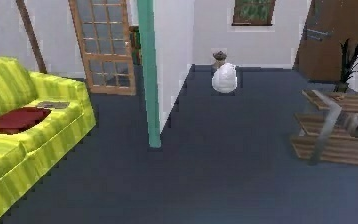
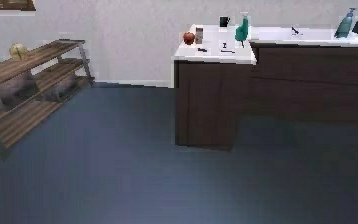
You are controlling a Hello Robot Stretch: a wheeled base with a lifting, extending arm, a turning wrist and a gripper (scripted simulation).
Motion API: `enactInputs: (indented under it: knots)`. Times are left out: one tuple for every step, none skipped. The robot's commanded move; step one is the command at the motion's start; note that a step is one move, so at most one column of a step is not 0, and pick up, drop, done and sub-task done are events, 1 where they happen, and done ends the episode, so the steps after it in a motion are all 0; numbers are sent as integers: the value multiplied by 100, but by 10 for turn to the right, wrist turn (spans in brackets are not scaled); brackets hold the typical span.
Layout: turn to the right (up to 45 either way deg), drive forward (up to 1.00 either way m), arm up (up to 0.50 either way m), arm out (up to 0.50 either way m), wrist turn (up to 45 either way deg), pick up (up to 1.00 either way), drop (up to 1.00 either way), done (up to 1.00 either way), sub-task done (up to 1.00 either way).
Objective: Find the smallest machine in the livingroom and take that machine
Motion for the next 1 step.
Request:
enactInputs:
  knots:
    - [0,15,0,0,0,0,0,0,0]
